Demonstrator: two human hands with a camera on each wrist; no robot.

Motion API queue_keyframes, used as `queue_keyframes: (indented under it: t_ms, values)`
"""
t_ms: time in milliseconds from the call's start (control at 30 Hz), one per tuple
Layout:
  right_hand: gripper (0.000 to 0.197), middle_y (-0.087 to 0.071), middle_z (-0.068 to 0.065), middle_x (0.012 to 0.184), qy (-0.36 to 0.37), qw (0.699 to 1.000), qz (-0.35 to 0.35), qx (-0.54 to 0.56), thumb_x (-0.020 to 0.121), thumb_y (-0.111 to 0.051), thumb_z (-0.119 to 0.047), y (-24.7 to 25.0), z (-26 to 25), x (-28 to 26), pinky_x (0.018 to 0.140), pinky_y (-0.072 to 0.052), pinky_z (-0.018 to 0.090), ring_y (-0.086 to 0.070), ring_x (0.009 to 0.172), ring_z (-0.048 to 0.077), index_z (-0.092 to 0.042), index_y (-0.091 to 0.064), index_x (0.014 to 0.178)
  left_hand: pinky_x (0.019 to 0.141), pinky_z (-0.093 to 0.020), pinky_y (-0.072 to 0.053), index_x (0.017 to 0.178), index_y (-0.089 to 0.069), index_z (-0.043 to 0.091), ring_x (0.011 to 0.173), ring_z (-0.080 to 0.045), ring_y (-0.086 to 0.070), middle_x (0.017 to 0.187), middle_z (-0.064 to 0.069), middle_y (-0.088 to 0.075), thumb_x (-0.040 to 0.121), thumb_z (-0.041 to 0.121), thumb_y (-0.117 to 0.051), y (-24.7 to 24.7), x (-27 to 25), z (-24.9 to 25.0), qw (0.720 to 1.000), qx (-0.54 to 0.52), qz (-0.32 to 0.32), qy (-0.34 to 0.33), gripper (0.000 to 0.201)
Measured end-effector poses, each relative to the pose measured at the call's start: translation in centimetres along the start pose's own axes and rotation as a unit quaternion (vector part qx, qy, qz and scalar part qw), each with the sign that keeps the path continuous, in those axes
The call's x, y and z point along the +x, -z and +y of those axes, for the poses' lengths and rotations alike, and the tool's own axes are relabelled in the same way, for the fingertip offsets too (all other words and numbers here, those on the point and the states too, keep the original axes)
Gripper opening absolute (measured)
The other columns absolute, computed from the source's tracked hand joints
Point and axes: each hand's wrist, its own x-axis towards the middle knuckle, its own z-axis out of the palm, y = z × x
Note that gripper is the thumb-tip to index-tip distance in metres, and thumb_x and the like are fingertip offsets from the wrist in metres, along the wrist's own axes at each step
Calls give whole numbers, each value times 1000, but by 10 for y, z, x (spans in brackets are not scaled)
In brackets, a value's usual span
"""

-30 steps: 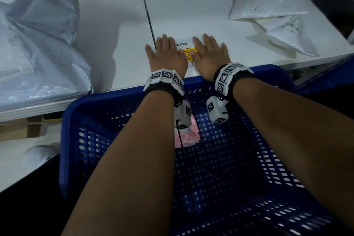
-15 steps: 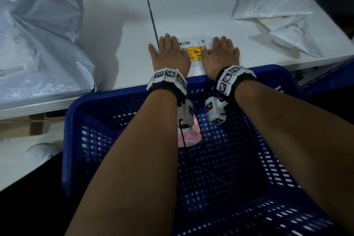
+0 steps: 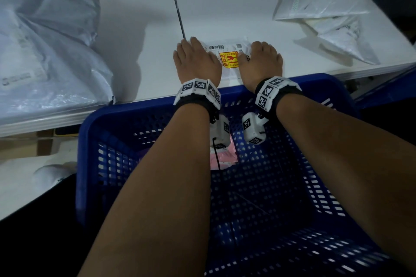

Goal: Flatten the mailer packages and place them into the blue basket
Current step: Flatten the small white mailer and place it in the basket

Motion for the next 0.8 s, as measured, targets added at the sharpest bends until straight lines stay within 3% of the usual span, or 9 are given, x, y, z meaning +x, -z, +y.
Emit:
queue_keyframes:
  t_ms: [133,333,500,567,633,667,700,733,800]
  values:
    - [51,-57,10,128,14,1000,17,15,94,-35,-49,3,-1,-3,106,-35,49,-48,122,30,-10,-54,120,112,-44,-31,140,-42,5,126,-31,-47,131,-12,-53,91,28,-42,6,-1,-2,998,-41,46,0,54]
    - [46,-59,9,123,33,999,24,23,94,-39,-49,7,1,-6,104,-36,47,-50,118,30,-10,-54,115,105,-44,-40,141,-46,11,108,-29,-61,115,-6,-67,88,24,-50,14,1,-7,985,-157,70,5,54]
    - [40,-62,4,113,46,997,29,57,93,-43,-48,11,1,-10,99,-39,45,-54,109,28,-15,-54,112,86,-35,-54,136,-49,20,90,-21,-67,99,-2,-71,87,24,-53,16,3,-14,924,-366,59,95,49]
    - [40,-62,2,114,46,995,25,79,94,-45,-49,14,1,-11,99,-38,43,-54,109,26,-16,-55,114,78,-28,-53,122,-60,19,87,-17,-67,97,-3,-71,88,25,-55,19,3,-15,906,-406,60,106,34]
    - [41,-63,-1,117,30,993,6,110,93,-47,-52,17,1,-9,101,-38,41,-55,111,24,-19,-57,115,59,-19,-43,86,-66,11,66,-7,-62,80,-5,-69,91,27,-59,21,5,-14,903,-416,33,98,18]
    - [41,-64,-3,116,12,991,-11,135,91,-47,-55,18,2,-7,101,-38,40,-56,110,22,-22,-58,113,54,-20,-37,71,-58,7,52,-5,-54,90,-8,-63,90,28,-61,22,4,-15,895,-436,13,97,29]
    - [39,-65,-6,112,-13,984,-30,177,89,-48,-58,19,3,-5,100,-40,40,-57,108,22,-26,-58,110,53,-20,-35,61,-52,8,46,-8,-46,54,-3,-57,88,31,-64,23,4,-15,885,-455,-7,102,37]
    - [38,-65,-8,106,-40,969,-47,239,86,-50,-59,22,4,-3,98,-42,38,-58,106,21,-28,-58,106,54,-23,-37,61,-48,10,48,-13,-45,58,10,-43,85,33,-66,25,5,-16,874,-475,-25,104,37]
    - [34,-63,-9,96,-75,920,-58,381,84,-53,-54,26,6,-4,89,-45,32,-59,96,16,-25,-58,101,56,-36,-51,70,-57,9,56,-19,-58,66,-10,-59,83,32,-70,30,5,-16,856,-502,-70,101,30]
